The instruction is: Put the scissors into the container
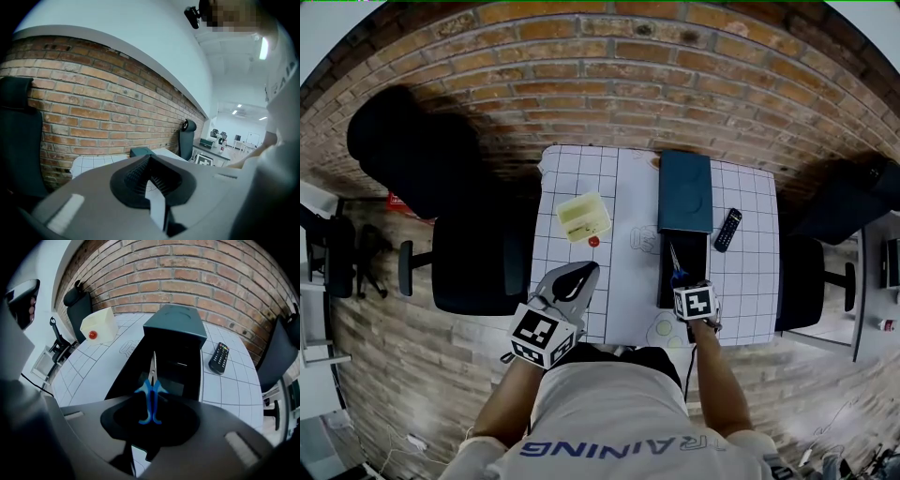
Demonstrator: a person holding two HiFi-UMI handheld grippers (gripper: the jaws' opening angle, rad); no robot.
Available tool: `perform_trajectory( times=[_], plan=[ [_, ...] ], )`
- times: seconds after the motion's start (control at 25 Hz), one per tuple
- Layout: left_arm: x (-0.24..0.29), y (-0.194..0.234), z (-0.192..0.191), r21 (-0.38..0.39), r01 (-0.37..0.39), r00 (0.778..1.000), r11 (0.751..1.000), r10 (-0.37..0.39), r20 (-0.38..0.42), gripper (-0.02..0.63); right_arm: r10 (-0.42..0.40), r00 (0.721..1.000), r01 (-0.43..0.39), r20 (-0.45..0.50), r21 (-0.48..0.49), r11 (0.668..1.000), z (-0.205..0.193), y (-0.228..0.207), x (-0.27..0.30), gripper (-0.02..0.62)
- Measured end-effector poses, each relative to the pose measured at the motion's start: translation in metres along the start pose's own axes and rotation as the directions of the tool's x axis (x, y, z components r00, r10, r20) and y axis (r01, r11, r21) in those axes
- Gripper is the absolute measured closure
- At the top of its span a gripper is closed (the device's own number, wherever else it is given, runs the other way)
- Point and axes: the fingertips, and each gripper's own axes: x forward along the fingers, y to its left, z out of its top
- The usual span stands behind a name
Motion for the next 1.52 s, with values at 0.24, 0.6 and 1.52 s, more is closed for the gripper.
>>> perform_trajectory(
  times=[0.24,0.6,1.52],
  plan=[
    [0.004,0.001,0.008,0.008,0.012,1.0,1.0,-0.012,0.013,0.604,-0.016,0.992,0.009,0.127,0.057,0.998,0.021,-0.01,-0.038,0.503],
    [0.023,-0.028,0.038,0.068,0.113,0.991,0.991,-0.117,0.057,0.604,-0.062,0.877,-0.01,0.476,0.147,0.989,0.071,-0.032,-0.157,0.565],
    [0.022,-0.061,0.087,0.112,0.183,0.969,0.977,-0.198,0.147,0.604,-0.23,0.521,0.074,0.822,0.224,0.972,0.088,-0.026,-0.333,0.58]
  ],
)
